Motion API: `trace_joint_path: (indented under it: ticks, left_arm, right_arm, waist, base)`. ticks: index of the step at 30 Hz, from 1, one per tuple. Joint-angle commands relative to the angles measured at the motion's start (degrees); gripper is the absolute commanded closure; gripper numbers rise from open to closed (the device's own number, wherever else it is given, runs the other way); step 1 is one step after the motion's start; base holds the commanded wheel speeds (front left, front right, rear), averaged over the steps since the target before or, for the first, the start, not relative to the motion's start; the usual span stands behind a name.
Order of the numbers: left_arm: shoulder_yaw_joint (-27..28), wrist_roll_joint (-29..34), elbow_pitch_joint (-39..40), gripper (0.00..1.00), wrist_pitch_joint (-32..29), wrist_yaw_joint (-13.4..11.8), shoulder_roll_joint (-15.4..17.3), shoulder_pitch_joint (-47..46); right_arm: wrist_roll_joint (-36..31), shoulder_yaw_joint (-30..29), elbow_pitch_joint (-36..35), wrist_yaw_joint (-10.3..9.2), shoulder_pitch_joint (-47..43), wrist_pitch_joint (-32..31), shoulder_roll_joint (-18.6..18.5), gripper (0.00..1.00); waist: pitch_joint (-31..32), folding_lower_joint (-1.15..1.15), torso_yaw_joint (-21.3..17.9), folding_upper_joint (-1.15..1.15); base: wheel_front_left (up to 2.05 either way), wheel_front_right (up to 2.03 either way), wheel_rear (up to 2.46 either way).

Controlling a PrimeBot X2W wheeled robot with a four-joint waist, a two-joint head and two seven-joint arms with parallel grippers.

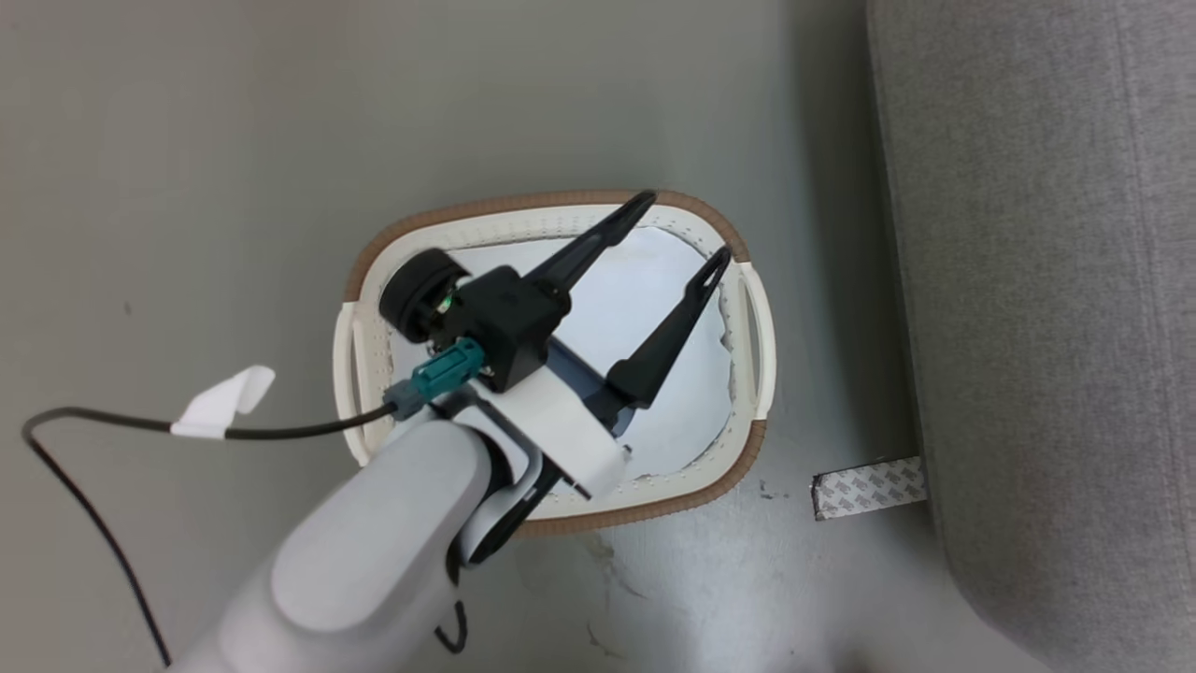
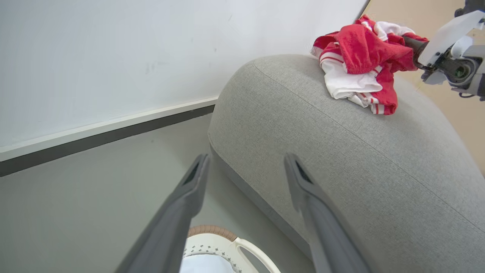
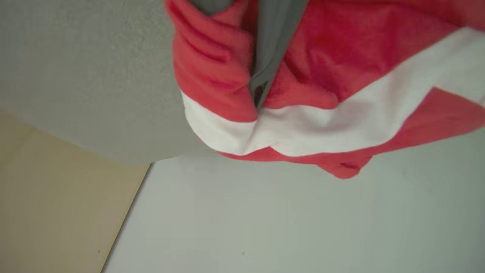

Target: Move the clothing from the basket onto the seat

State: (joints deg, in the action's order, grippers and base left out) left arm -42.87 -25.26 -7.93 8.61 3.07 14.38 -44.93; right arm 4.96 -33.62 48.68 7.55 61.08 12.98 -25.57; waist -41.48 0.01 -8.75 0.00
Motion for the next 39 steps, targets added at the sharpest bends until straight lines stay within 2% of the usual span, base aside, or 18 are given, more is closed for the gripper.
trace_joint_path:
  ticks: [1,2,3,8,14,20,29,39]
  left_arm:
    - [0.07,-0.28,-0.23,0.00,0.15,-0.13,0.77,0.97]
    - [0.12,-0.40,-0.27,0.00,0.21,-0.28,1.00,1.28]
    - [0.13,-0.49,-0.35,0.00,0.25,-0.45,1.30,1.66]
    - [0.40,-0.70,-0.49,0.00,0.64,-1.65,2.26,3.70]
    - [1.24,-2.08,-0.94,0.00,1.87,-2.98,3.39,6.95]
    - [2.71,-3.24,-2.43,0.00,4.00,-5.12,3.97,11.45]
    - [7.30,-4.33,-6.04,0.00,6.52,-8.22,2.17,20.39]
    - [19.32,-0.30,-5.21,0.00,6.56,-9.45,-1.46,34.94]
  right_arm:
    - [-1.02,-1.50,0.87,-0.13,-1.17,0.84,1.20,0.52]
    - [-1.15,-2.19,1.35,-0.13,-1.70,1.26,2.19,0.20]
    - [-0.98,-2.84,1.59,-0.13,-2.14,1.47,2.98,0.00]
    - [-0.64,-1.12,-0.39,-0.13,-5.80,2.23,6.78,0.00]
    - [1.65,3.40,-9.94,-0.13,-15.48,2.21,11.84,0.00]
    - [2.54,9.93,-19.57,-0.13,-26.72,2.22,14.41,0.00]
    - [-0.85,19.14,-31.30,-0.13,-39.86,2.22,15.49,0.00]
    - [-1.39,25.43,-35.03,-0.13,-50.29,2.14,19.03,0.00]
  waist:
    - [0.33,-0.01,-0.40,0.00]
    - [0.55,-0.01,-0.62,0.00]
    - [0.84,-0.01,-0.84,0.00]
    - [3.45,-0.01,-2.39,0.00]
    - [8.43,-0.01,-4.33,0.00]
    - [14.48,-0.01,-4.80,0.00]
    - [26.10,-0.01,-1.72,0.00]
    - [37.59,-0.01,2.43,0.00]
  base:
    - [0.00,0.00,0.00]
    - [0.00,0.00,0.00]
    - [0.00,0.00,0.00]
    - [0.00,0.00,0.00]
    - [0.00,0.00,0.00]
    - [0.00,0.00,0.00]
    - [0.00,0.00,0.00]
    - [0.00,0.00,0.00]
